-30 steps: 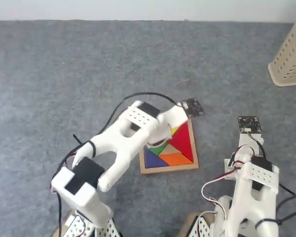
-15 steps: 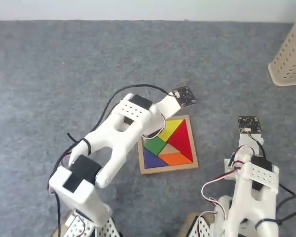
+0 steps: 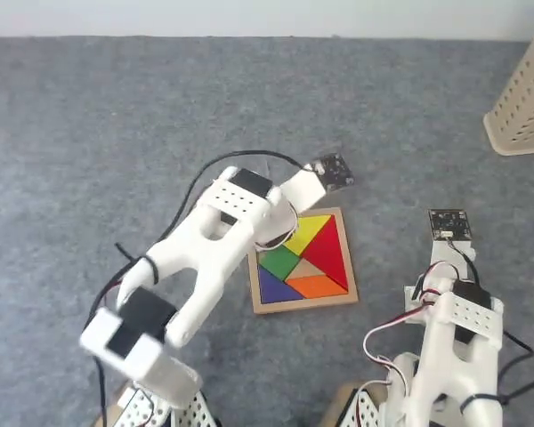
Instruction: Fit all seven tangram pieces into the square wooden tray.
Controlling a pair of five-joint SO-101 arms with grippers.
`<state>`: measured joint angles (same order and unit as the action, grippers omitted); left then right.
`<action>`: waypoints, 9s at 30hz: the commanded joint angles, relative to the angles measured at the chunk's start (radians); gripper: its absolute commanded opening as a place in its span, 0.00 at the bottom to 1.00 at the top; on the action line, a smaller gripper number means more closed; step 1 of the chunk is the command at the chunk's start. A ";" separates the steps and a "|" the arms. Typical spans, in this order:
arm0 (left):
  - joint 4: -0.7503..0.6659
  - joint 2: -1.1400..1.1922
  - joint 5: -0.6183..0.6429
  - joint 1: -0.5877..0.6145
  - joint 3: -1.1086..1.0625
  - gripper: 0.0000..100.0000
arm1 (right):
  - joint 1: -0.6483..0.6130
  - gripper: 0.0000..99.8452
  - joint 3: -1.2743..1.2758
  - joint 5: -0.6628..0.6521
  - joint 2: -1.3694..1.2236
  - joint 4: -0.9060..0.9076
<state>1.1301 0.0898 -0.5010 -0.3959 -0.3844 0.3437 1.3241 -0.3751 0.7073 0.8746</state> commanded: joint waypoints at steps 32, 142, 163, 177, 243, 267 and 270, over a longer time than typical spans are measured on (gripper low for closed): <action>-0.226 -0.009 -0.109 0.054 -0.105 0.19 | -0.008 0.08 -0.005 -0.037 0.021 -0.015; 0.238 0.118 -1.085 0.051 0.248 0.08 | -0.010 0.08 -0.005 -0.041 0.021 -0.015; 0.066 -0.078 -0.089 0.052 0.188 0.07 | -0.010 0.08 -0.005 -0.041 0.021 -0.015; -0.057 0.161 0.480 0.052 0.160 0.02 | -0.010 0.08 -0.003 -0.041 0.021 -0.015; -1.097 -0.755 0.471 0.175 -0.944 0.01 | -0.012 0.01 0.175 -0.040 0.495 0.059; -1.037 -1.135 0.655 0.325 -1.122 0.01 | -0.254 0.01 0.359 -0.043 1.110 0.272; -1.034 -1.227 0.654 0.330 -1.187 0.01 | -0.283 0.01 0.359 -0.043 1.109 0.282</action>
<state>0.0928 -1.0441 0.1404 -0.0752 -1.5397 0.0997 1.6648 -0.4043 1.7937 1.1615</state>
